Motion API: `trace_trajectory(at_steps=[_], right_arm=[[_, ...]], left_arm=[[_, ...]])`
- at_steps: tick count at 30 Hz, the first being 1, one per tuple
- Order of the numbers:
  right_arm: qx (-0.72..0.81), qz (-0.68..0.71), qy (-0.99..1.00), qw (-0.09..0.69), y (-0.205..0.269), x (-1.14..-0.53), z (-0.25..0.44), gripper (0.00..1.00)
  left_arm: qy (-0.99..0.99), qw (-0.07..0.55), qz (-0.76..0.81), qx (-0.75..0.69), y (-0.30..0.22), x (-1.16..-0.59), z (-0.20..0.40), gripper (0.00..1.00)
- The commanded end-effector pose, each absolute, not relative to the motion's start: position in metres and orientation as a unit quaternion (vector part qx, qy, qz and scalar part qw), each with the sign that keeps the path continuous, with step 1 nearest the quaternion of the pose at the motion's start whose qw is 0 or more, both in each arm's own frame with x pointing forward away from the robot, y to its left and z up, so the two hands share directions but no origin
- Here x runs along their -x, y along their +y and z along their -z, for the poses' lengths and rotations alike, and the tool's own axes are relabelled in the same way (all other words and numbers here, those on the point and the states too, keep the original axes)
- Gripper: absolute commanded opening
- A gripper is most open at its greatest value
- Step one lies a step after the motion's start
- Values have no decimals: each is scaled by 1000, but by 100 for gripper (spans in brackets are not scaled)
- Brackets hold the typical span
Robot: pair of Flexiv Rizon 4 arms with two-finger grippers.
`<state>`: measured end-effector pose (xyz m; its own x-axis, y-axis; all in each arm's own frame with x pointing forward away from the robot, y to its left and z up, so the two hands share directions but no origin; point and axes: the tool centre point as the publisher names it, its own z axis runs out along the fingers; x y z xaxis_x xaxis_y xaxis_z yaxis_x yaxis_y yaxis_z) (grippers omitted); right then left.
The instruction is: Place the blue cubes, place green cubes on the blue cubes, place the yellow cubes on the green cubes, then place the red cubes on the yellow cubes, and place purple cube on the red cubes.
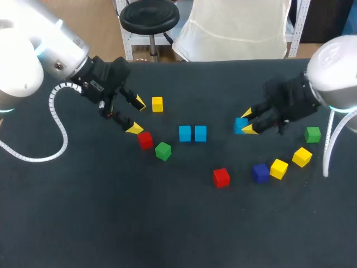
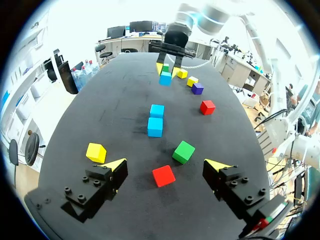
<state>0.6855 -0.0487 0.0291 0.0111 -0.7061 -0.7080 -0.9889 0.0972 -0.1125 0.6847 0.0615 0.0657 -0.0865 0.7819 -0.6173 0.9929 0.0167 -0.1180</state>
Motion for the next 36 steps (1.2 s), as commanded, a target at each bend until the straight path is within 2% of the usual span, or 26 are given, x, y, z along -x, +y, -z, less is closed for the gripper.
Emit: trace_trajectory(at_steps=[1, 15, 36], right_arm=[[633, -213, 675, 312, -33, -683, -22, 0], [636, -207, 694, 266, -5, -684, -3, 0], [622, -213, 703, 270, 2, -690, 7, 0]], left_arm=[[684, 197, 270, -648, 63, -684, -65, 100], [684, 197, 270, -648, 63, -684, -65, 100], [684, 197, 270, -648, 63, -684, -65, 100]])
